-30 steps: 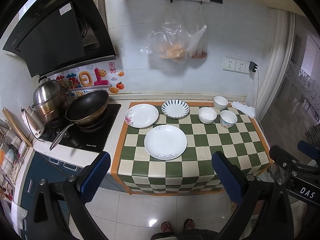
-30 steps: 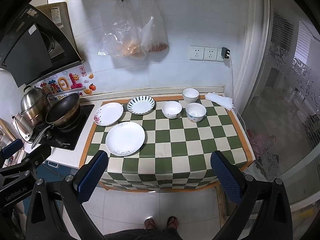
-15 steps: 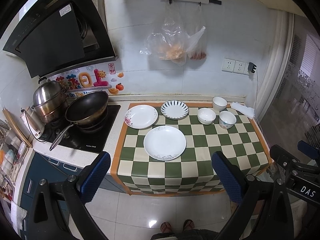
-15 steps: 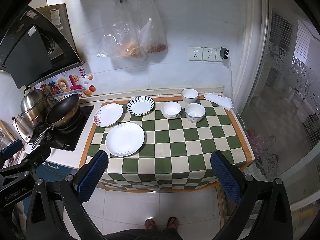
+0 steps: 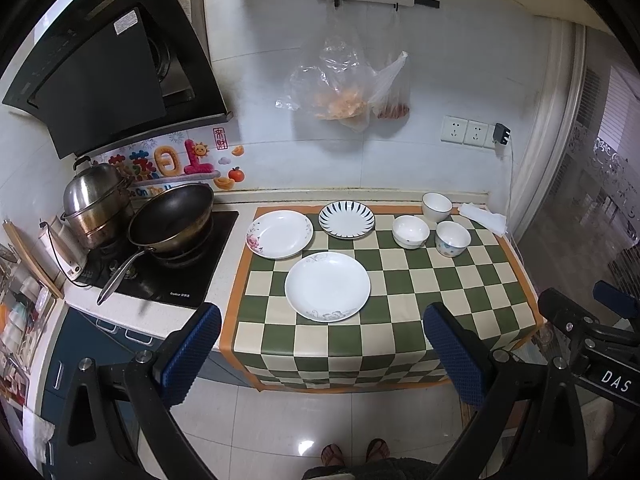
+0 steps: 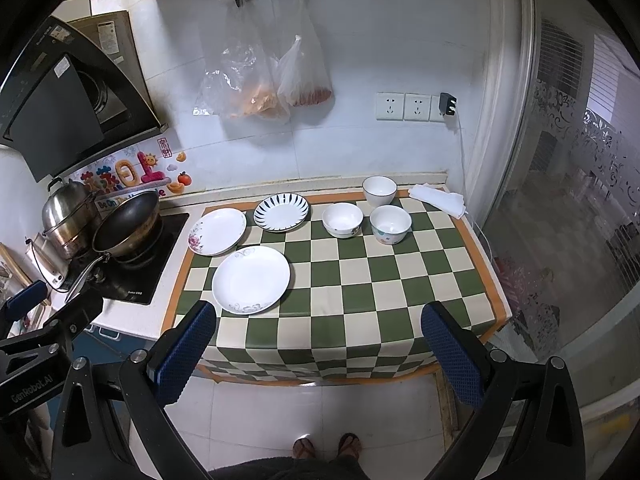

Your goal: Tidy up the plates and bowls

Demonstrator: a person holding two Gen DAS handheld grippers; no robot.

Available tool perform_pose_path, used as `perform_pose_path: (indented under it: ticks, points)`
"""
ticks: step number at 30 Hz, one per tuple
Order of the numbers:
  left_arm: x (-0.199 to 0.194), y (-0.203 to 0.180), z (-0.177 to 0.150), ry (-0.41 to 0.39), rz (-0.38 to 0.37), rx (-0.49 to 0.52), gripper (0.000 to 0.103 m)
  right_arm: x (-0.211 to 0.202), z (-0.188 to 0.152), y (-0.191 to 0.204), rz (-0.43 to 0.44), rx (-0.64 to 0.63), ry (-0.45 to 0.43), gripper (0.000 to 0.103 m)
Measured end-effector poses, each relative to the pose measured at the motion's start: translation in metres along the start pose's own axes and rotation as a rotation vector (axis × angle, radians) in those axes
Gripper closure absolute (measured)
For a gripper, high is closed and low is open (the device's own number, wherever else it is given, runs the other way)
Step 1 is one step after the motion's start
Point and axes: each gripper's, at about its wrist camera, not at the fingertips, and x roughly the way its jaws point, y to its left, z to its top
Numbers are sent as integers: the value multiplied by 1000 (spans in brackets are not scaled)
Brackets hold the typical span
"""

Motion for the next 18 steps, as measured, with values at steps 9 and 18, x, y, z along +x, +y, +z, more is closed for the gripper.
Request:
perform_pose_path:
  ticks: [9,18]
  points:
    - [17,2,2,9,-5,-5,0,18,3,11,3,23,17,0]
    - [115,40,-3,47,66,-20,0,112,4,20,97,94,85,0]
